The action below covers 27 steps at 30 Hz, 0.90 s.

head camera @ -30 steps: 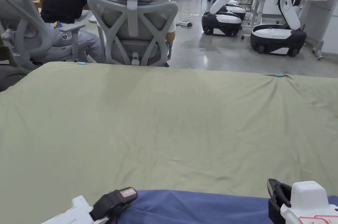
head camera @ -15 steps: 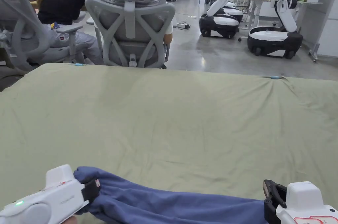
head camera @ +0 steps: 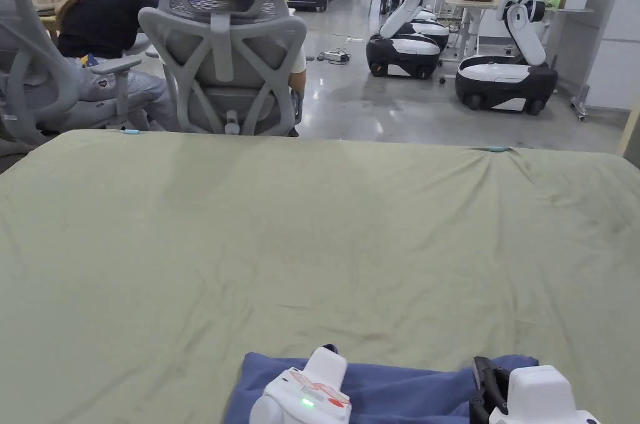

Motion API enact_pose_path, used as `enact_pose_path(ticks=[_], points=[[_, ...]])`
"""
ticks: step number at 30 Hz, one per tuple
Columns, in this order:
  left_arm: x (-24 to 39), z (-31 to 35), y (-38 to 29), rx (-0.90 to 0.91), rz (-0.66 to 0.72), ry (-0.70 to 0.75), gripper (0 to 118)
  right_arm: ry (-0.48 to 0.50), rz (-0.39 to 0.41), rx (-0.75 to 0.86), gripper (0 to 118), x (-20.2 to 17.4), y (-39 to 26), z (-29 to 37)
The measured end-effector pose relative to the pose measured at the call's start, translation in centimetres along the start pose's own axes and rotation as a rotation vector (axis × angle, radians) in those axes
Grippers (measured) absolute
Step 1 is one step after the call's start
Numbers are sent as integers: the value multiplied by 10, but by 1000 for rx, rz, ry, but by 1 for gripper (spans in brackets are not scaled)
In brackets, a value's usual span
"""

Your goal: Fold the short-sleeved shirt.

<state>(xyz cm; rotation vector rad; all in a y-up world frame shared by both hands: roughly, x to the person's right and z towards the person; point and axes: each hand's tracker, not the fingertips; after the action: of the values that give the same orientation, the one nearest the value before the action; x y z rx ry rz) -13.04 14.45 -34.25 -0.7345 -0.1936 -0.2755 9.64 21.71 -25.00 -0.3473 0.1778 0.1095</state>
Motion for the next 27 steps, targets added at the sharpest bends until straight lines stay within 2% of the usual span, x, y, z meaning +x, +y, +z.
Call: enact_pose_path(ticks=[1, 3, 4, 6, 10, 11, 12, 13, 14, 15, 16, 18, 21, 25, 27], points=[[-3, 3, 0, 25, 39, -25, 36, 2, 4, -1, 0, 1, -3, 1], [-15, 13, 4, 60, 140, -109, 88, 4, 1, -8, 0, 5, -8, 0], [-23, 22, 7, 101, 182, -136, 101, 6, -9, -15, 0, 6, -11, -2], [-44, 37, 6, 199, 299, -169, 92, 7, -23, -23, 0, 9, -21, -3], [-84, 57, -5, 268, 530, -160, 90, 5, -13, 9, 0, 6, -24, 0], [-91, 53, -9, 236, 586, -172, 83, 1, -2, 2, 0, 4, -28, -3], [-92, 48, -10, 188, 617, -200, 67, 2, 14, -19, 0, 4, -30, -5], [-93, 39, -13, 136, 616, -233, 31, 9, 18, -11, 0, 3, -27, -5], [-90, 31, -16, 96, 592, -221, 6, 15, 19, 1, 0, 2, -27, -4], [-80, 22, -18, 60, 568, -182, 1, 17, 21, -3, 0, 2, -28, -4], [-73, 15, -20, 48, 553, -182, 1, 19, 21, -5, 0, 2, -28, -4], [-63, 2, -24, 21, 595, -295, 1, 16, 14, -1, 0, 3, -27, -4], [-42, -5, -20, 30, 596, -362, 1, 11, 14, -1, 0, 3, -27, -3], [-17, -3, -11, 36, 450, -316, 1, 12, 6, 1, 0, 5, -27, -2], [-26, 1, -14, 46, 475, -312, 0, 11, -9, 2, 0, 7, -27, -2]])
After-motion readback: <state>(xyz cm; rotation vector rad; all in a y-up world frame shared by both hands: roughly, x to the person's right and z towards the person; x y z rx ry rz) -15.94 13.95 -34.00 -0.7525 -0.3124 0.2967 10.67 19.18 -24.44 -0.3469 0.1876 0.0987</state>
